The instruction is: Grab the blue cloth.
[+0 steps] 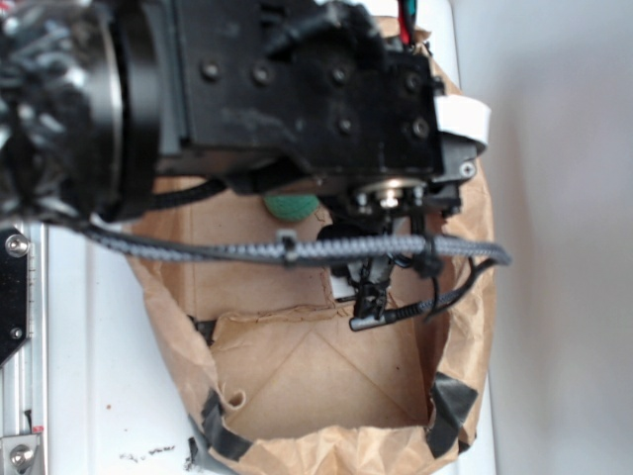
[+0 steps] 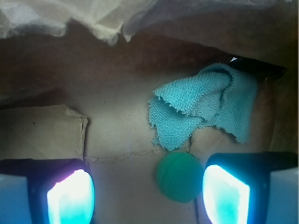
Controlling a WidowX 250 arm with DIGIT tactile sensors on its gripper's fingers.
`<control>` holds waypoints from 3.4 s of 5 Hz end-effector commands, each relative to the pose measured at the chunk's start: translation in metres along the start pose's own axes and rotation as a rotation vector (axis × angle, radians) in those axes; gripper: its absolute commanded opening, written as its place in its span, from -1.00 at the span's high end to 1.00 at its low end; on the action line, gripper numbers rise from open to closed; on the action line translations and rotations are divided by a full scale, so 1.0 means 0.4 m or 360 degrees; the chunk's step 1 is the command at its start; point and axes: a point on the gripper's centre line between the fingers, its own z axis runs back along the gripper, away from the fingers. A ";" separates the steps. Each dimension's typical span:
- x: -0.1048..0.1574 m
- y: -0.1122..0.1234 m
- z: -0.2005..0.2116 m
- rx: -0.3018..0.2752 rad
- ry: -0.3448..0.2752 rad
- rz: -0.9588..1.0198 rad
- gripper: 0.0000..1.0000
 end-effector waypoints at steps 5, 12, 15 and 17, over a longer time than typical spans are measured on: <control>0.044 0.053 -0.097 -0.0008 -0.0105 0.0176 -1.00; 0.143 0.043 -0.163 0.0159 -0.0358 0.0293 1.00; 0.102 0.053 -0.021 0.0006 -0.0201 0.0162 1.00; 0.023 0.073 0.130 -0.0111 -0.0055 0.0031 1.00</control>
